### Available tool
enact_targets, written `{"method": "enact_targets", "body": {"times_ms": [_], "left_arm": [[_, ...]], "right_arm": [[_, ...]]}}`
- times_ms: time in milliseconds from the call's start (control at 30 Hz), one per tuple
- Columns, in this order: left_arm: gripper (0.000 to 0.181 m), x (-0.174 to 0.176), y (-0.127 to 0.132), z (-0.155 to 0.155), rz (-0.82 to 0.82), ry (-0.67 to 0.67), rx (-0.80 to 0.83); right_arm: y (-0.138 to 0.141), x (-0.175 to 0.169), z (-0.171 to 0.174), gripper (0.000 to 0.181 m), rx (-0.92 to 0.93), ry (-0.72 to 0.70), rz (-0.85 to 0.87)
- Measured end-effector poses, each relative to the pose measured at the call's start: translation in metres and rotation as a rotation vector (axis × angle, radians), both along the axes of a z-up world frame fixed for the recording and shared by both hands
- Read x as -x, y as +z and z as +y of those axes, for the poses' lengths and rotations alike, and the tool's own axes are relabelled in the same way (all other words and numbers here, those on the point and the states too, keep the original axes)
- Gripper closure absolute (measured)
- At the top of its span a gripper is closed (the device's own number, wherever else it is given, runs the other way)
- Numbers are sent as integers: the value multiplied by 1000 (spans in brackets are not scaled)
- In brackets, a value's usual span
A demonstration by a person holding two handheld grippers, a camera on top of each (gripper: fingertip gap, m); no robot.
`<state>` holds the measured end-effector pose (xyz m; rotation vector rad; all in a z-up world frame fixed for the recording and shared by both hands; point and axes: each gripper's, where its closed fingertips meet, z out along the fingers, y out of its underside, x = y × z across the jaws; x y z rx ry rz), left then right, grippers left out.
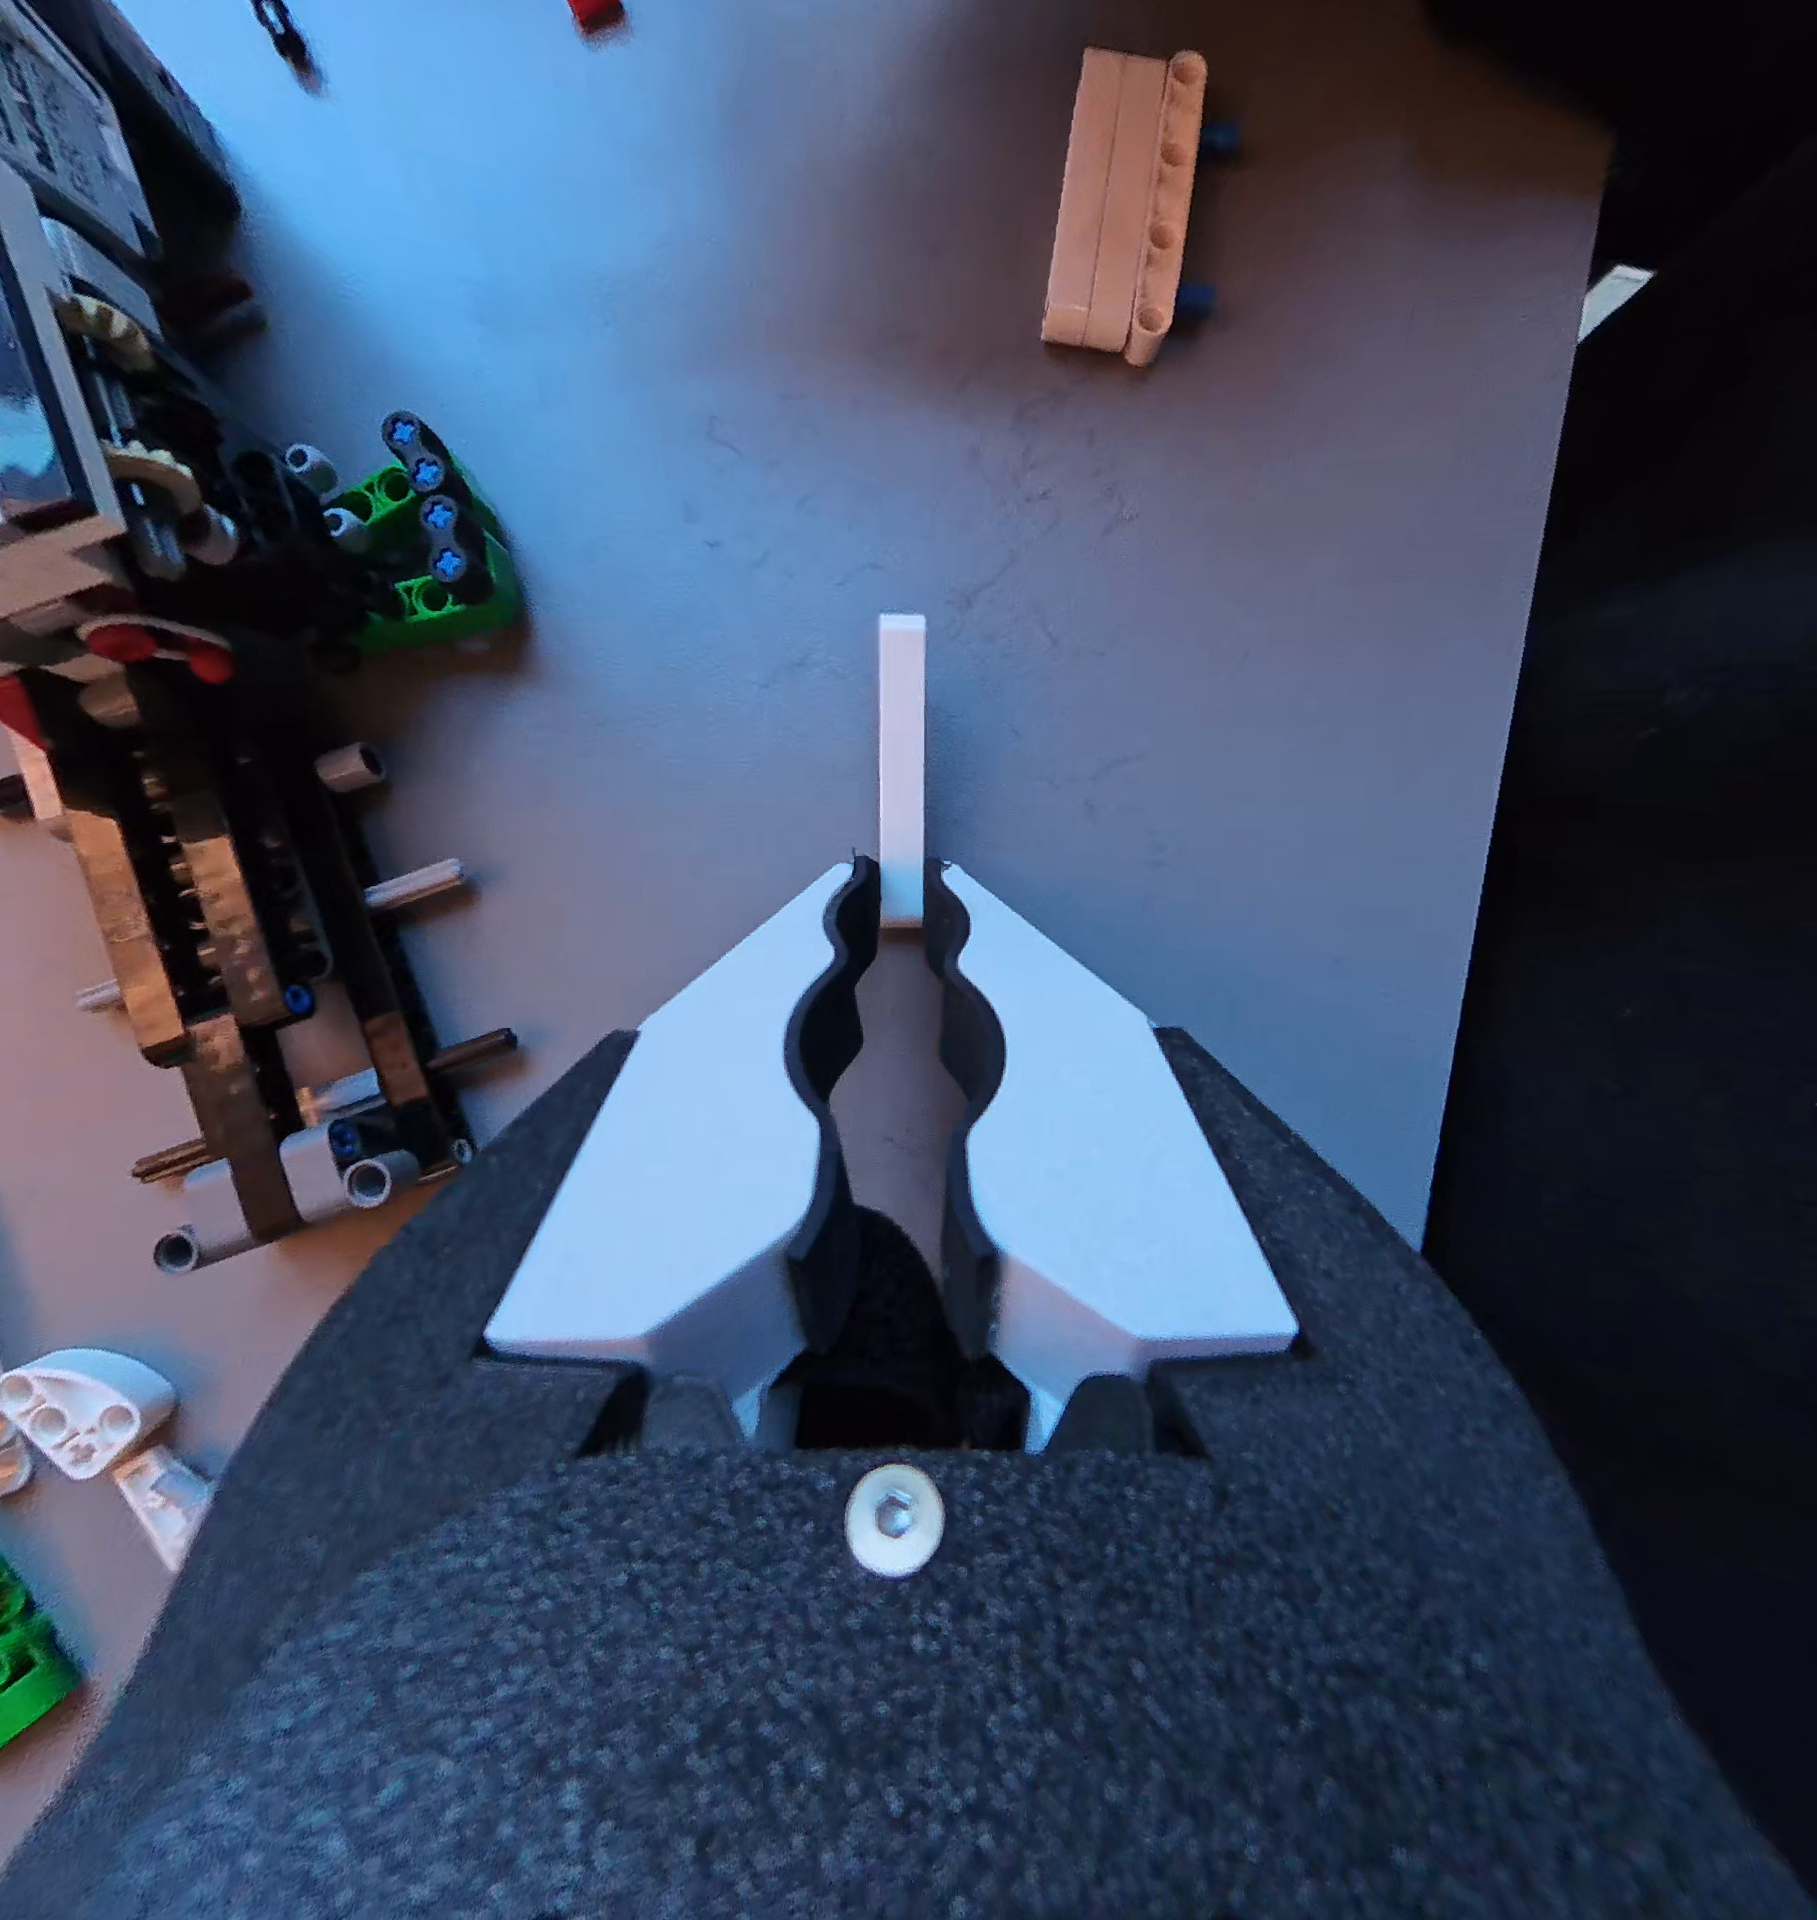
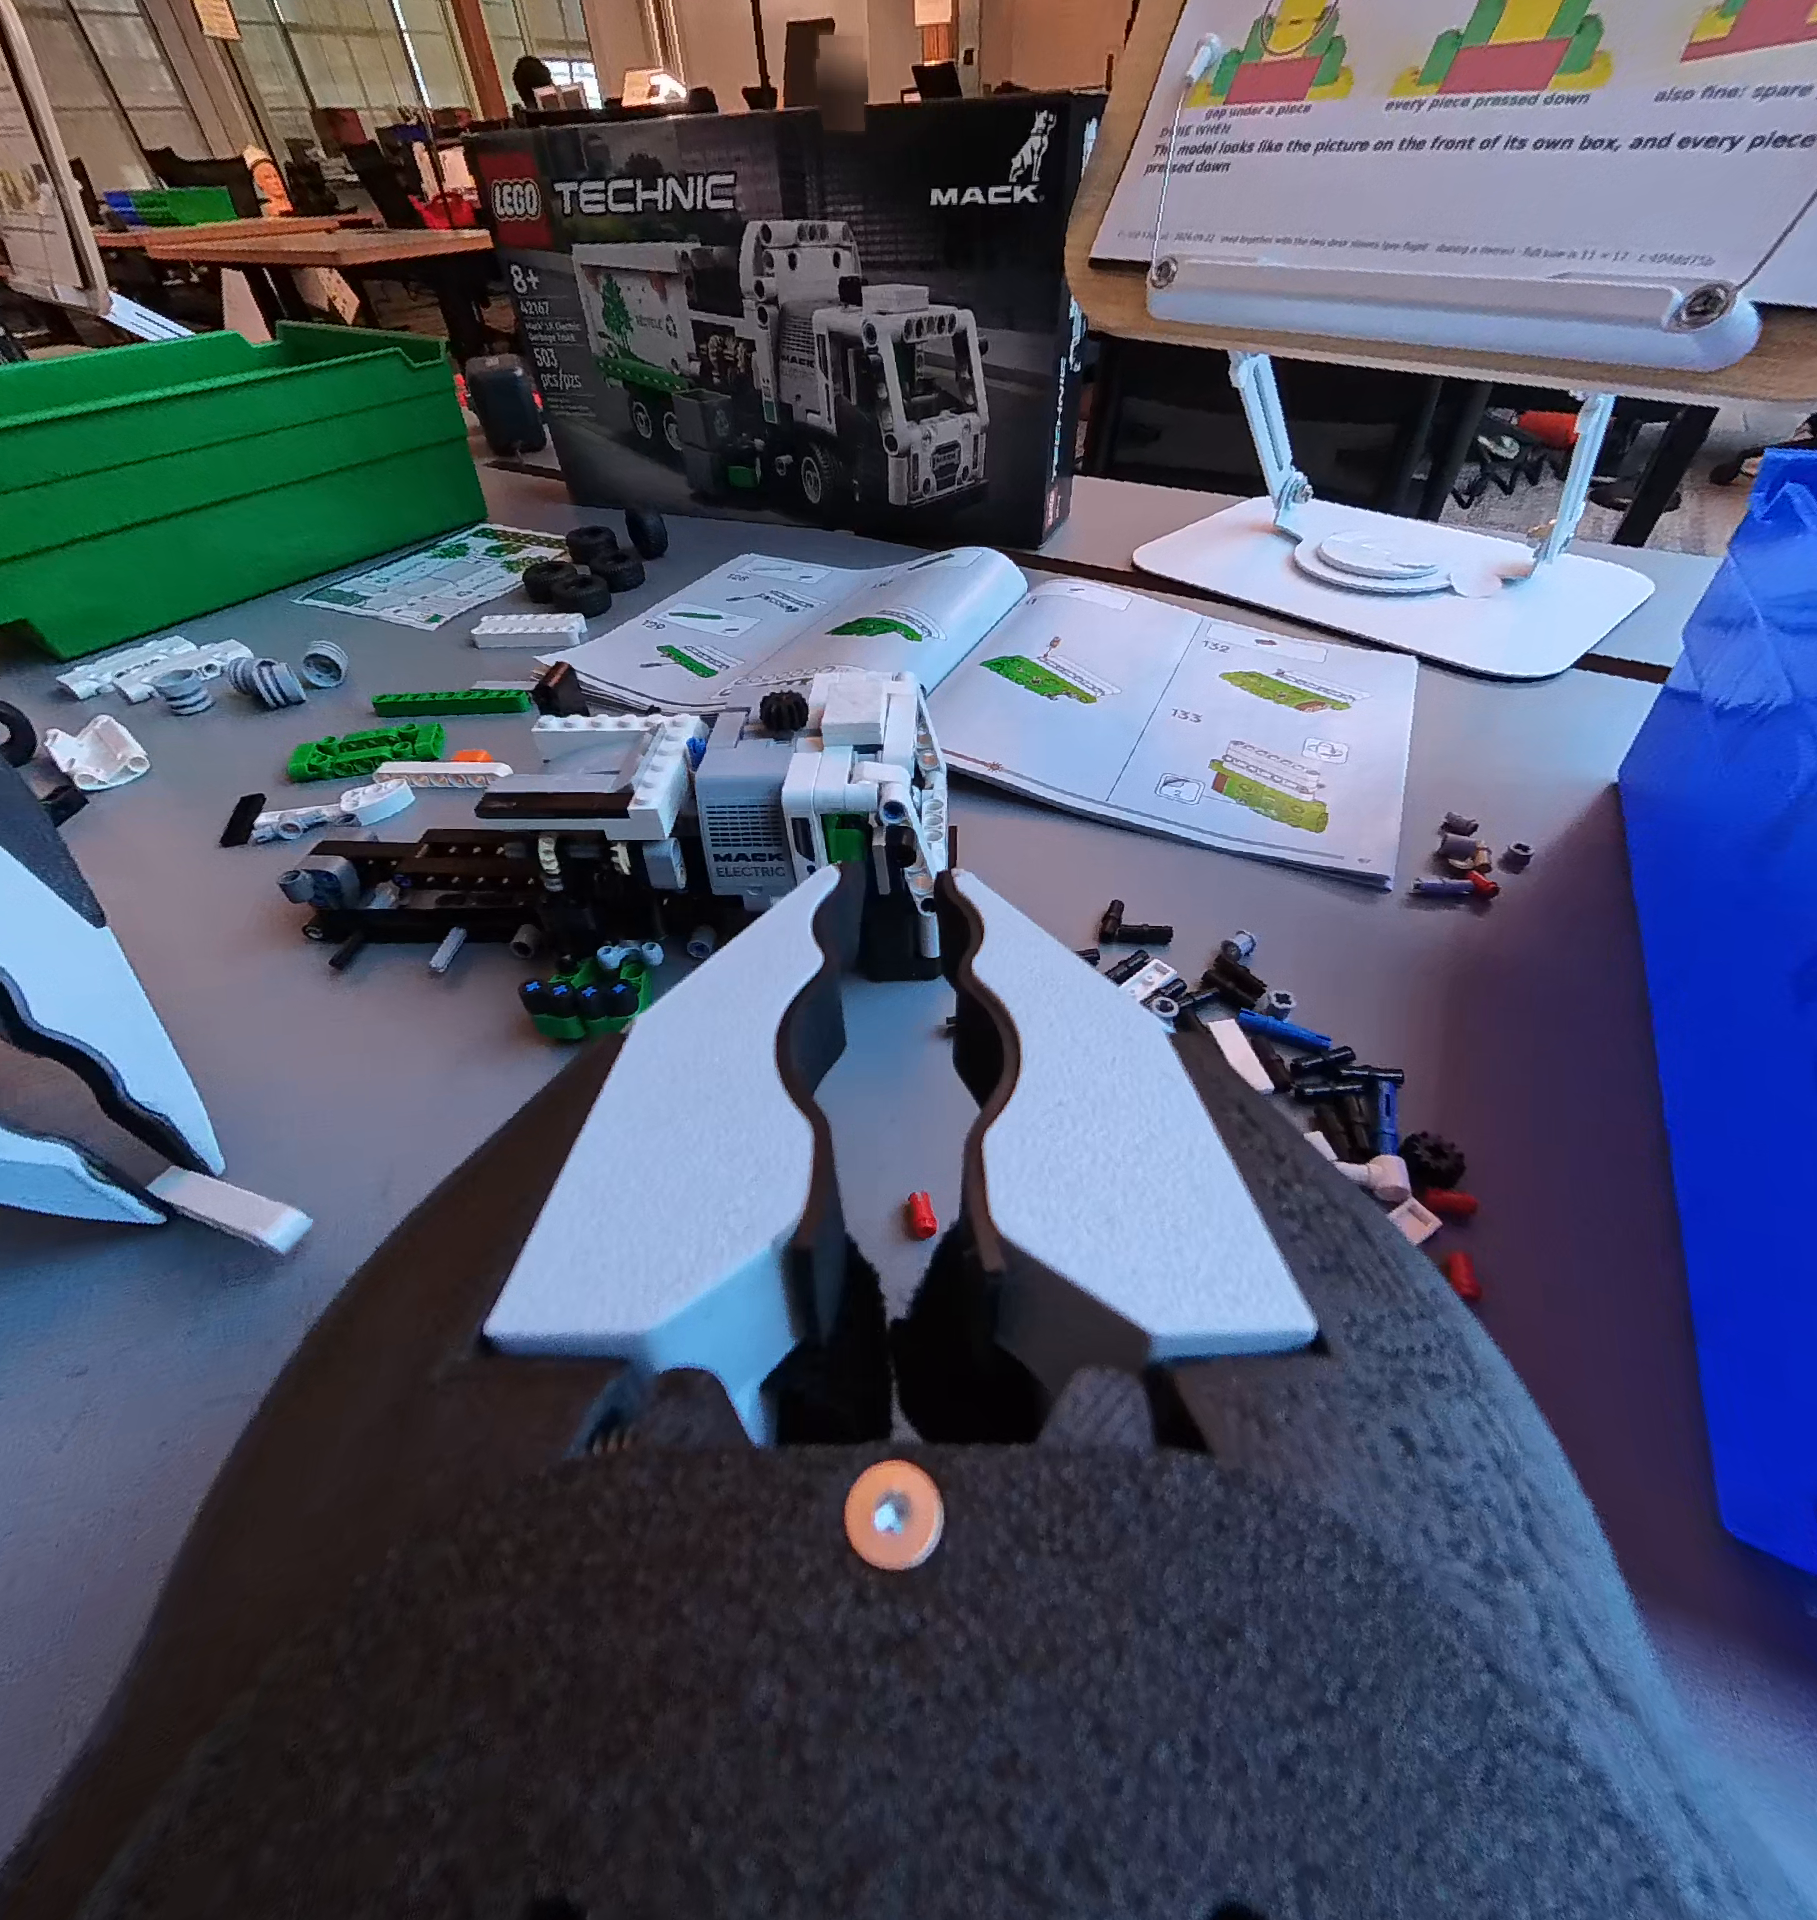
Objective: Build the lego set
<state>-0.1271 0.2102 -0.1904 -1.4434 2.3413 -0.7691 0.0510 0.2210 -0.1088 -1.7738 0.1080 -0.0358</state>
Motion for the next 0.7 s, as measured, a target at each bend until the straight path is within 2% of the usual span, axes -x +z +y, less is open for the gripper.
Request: {"method": "enact_targets", "body": {"times_ms": [133, 333, 500, 600, 700], "left_arm": [[174, -2, -1, -1, -11, -25, -53], [174, -8, -1, -3, -34, -27, -38], [160, -11, 3, 0, -87, 5, -52], [156, -10, 20, 1, -182, 30, -9], [155, -6, 44, 12, -318, 110, 62]], "right_arm": [[1, 1, 0, 168, -5, 2, -3], [0, 0, 1, 168, 3, 3, 6], [1, -1, 0, 168, -6, -1, 4], [3, -6, -4, 167, -4, -21, 12], [8, -23, -19, 167, 65, -108, -5]]}}
